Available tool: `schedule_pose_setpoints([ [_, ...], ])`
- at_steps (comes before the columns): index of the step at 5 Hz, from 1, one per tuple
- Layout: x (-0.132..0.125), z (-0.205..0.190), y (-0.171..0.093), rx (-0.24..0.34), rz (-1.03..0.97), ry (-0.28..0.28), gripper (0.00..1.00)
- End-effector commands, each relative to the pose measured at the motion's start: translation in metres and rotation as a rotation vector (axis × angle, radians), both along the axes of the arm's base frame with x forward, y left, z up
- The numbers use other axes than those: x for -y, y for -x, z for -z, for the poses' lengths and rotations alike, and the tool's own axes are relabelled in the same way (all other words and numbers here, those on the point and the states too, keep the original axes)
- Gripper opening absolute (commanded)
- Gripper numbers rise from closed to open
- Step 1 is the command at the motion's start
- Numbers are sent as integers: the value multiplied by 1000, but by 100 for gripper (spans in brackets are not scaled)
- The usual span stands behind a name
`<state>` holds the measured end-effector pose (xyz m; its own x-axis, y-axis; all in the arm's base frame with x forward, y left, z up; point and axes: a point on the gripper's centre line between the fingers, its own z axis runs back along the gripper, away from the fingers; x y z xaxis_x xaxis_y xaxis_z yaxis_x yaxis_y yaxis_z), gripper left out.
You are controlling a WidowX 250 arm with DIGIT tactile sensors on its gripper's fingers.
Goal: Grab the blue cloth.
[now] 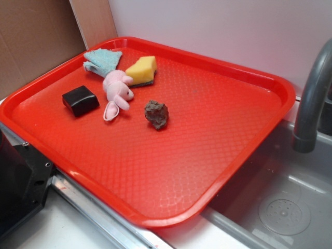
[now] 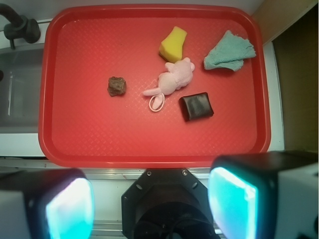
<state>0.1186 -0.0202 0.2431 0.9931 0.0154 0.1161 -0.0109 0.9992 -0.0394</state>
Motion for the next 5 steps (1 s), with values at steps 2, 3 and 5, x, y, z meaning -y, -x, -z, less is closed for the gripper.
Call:
schedule_pose_setpoints([
  [2, -5, 6, -8, -31, -186, 17, 100],
  [3, -20, 20, -26, -9, -408, 100, 100],
  [5, -58, 60, -63, 101, -808, 72, 100],
])
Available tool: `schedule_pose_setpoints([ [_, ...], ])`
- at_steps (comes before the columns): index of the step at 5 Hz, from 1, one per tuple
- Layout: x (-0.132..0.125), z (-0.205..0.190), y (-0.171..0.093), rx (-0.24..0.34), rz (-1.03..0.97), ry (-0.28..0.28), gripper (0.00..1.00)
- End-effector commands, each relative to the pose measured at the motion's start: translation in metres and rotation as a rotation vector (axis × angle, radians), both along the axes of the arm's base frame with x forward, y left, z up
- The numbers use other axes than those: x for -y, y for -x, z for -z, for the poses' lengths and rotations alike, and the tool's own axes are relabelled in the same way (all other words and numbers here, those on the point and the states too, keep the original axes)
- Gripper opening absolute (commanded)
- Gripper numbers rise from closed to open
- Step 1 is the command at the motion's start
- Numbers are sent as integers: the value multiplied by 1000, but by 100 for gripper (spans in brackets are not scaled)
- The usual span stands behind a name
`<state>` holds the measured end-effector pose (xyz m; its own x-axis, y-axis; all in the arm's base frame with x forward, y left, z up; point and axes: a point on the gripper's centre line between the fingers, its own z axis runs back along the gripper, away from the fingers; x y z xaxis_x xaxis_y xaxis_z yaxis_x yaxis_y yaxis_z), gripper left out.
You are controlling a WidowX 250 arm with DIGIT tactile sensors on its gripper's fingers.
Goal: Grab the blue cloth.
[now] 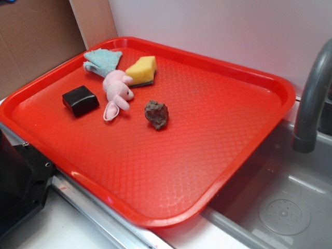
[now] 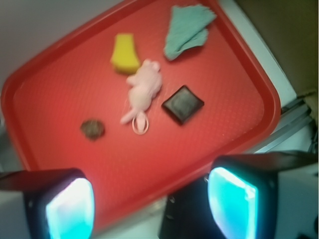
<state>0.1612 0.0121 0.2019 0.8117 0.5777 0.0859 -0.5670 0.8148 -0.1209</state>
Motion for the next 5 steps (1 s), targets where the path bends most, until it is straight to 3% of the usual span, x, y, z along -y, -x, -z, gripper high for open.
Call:
schedule_pose_setpoints([
  [1, -44, 39, -43, 180, -389, -97, 100],
  [2, -68, 67, -68, 194, -507, -66, 100],
  [5, -122, 134, -102, 98, -641, -211, 100],
])
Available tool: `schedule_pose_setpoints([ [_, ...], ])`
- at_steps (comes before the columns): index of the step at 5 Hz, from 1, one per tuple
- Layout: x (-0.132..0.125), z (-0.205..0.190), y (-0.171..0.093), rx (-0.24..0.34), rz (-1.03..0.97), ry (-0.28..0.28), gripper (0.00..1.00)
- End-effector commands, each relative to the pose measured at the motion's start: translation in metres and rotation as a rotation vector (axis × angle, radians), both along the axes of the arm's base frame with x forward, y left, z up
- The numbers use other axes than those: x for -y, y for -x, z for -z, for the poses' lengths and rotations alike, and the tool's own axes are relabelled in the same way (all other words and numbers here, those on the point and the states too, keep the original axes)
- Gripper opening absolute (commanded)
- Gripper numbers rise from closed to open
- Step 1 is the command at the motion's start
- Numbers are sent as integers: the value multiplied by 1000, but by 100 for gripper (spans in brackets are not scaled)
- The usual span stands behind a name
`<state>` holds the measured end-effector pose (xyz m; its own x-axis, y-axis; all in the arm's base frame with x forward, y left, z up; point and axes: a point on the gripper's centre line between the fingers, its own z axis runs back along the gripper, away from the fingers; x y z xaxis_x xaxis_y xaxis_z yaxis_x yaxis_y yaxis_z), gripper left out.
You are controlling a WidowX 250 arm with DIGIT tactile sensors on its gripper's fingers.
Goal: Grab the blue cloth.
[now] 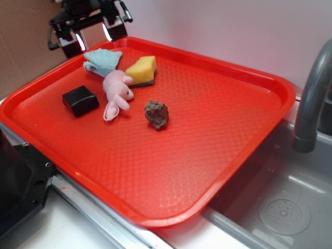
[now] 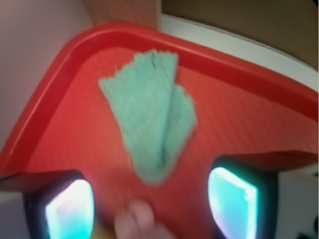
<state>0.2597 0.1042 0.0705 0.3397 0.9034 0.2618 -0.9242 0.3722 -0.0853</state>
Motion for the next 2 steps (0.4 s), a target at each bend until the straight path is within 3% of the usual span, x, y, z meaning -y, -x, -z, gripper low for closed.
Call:
schedule_pose_setpoints([
  [1, -40, 21, -6, -20, -86, -41, 100],
  [2, -44, 34, -7, -61, -80, -42, 100],
])
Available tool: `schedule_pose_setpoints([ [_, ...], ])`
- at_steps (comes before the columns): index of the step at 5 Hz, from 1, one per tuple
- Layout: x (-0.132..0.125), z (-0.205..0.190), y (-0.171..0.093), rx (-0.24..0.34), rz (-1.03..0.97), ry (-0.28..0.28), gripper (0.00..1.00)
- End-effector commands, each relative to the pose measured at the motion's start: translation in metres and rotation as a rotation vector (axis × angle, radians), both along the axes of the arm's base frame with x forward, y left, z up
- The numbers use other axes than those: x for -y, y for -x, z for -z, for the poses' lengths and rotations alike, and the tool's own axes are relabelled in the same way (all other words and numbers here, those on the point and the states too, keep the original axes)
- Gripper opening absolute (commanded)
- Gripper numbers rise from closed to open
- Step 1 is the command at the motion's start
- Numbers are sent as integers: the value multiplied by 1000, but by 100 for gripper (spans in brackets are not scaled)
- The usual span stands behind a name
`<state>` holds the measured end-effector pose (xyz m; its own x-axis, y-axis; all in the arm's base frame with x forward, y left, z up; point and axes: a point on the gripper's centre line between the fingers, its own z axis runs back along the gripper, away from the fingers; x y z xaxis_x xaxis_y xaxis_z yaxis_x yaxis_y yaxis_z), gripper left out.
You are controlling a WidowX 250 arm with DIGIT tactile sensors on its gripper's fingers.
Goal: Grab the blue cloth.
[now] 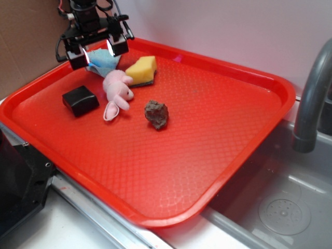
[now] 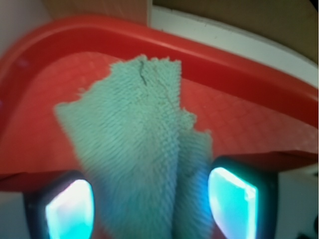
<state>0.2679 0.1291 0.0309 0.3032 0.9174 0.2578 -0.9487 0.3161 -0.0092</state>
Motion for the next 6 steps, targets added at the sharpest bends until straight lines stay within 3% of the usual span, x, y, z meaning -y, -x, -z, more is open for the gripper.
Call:
schedule_pose_setpoints([
  [1, -17, 11, 2, -11, -72, -26, 100],
  [2, -14, 14, 4, -17, -70, -47, 0],
  [5, -7, 11, 1, -47, -23, -30, 0],
  [6, 1, -6, -5, -83, 111, 1, 0],
])
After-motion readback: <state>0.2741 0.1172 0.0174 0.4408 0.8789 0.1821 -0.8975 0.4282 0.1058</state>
